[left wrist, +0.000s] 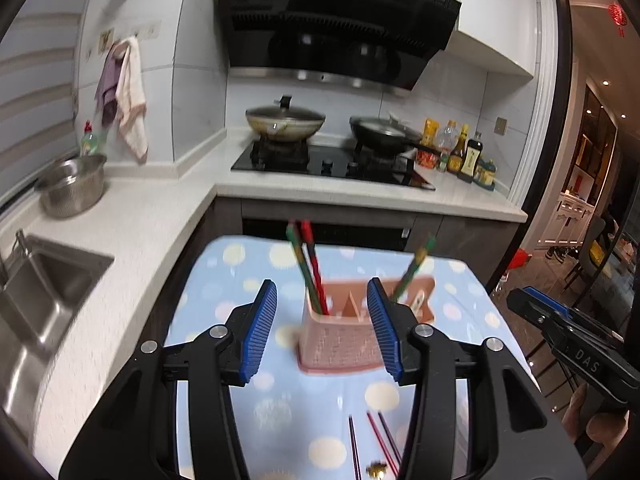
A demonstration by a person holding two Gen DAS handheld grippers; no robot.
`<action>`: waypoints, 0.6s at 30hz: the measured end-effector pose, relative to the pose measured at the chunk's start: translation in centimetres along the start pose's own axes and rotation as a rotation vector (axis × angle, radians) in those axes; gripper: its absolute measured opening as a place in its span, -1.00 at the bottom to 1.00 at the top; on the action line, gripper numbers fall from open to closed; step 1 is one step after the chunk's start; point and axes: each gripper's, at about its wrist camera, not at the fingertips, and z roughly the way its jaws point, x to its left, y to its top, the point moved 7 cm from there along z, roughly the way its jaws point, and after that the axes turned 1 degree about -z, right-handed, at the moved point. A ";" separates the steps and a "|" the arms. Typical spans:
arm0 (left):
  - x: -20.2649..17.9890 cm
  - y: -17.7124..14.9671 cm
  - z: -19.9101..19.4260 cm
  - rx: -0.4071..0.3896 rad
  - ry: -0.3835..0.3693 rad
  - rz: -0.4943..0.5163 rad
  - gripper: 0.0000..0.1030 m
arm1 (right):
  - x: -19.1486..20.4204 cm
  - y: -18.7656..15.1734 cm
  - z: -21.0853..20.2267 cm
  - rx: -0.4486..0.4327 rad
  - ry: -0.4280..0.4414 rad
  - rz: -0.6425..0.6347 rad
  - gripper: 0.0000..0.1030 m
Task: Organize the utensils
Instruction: 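Move both open tools back over the remaining chopsticks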
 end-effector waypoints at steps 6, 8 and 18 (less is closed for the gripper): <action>0.4 -7.7 -1.7 0.095 0.035 -0.012 -0.13 | -0.8 -8.6 -2.7 0.109 -0.067 -0.032 -0.29; 0.4 -10.7 -2.1 0.139 0.026 -0.022 -0.13 | -1.3 -11.8 -3.4 0.155 -0.090 -0.023 -0.29; -0.4 -24.2 -3.3 0.341 0.003 -0.036 -0.05 | -2.2 -24.3 -5.2 0.349 -0.095 0.001 -0.29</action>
